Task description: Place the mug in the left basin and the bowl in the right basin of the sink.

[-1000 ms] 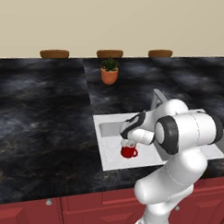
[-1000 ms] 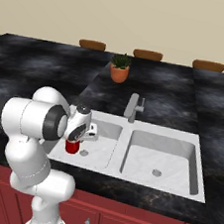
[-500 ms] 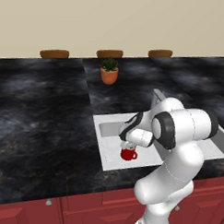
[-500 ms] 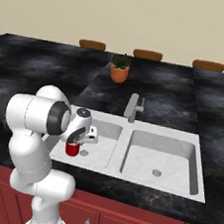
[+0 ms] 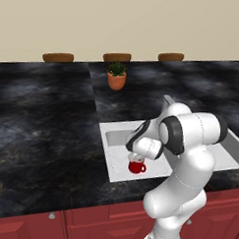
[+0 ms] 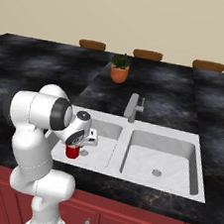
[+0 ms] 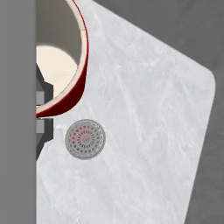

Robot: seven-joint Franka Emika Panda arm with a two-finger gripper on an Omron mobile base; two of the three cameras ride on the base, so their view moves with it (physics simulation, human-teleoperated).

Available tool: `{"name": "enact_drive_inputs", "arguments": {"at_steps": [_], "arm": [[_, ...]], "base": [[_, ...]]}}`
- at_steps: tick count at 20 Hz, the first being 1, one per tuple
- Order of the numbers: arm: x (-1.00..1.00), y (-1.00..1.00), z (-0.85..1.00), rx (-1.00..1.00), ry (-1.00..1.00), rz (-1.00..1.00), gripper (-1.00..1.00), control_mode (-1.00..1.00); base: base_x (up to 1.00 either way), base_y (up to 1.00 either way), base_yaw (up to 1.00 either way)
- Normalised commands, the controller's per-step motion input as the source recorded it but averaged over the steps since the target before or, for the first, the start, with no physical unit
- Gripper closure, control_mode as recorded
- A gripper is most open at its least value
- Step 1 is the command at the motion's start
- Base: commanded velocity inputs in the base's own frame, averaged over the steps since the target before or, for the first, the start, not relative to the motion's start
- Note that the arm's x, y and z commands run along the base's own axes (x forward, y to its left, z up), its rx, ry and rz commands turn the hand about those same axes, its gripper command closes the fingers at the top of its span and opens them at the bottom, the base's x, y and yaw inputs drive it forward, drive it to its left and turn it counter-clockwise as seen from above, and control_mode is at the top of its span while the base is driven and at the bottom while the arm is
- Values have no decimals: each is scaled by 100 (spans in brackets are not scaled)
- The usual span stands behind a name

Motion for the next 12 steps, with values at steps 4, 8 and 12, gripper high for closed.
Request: {"name": "enact_drive_inputs", "arguments": {"at_steps": [4,8,12], "arm": [[0,0,-15,0,0,0,100,-100],[0,0,-16,0,0,0,100,-100],[0,0,-15,0,0,0,100,-100]], "base": [[0,0,0],[0,0,0],[0,0,0]]}}
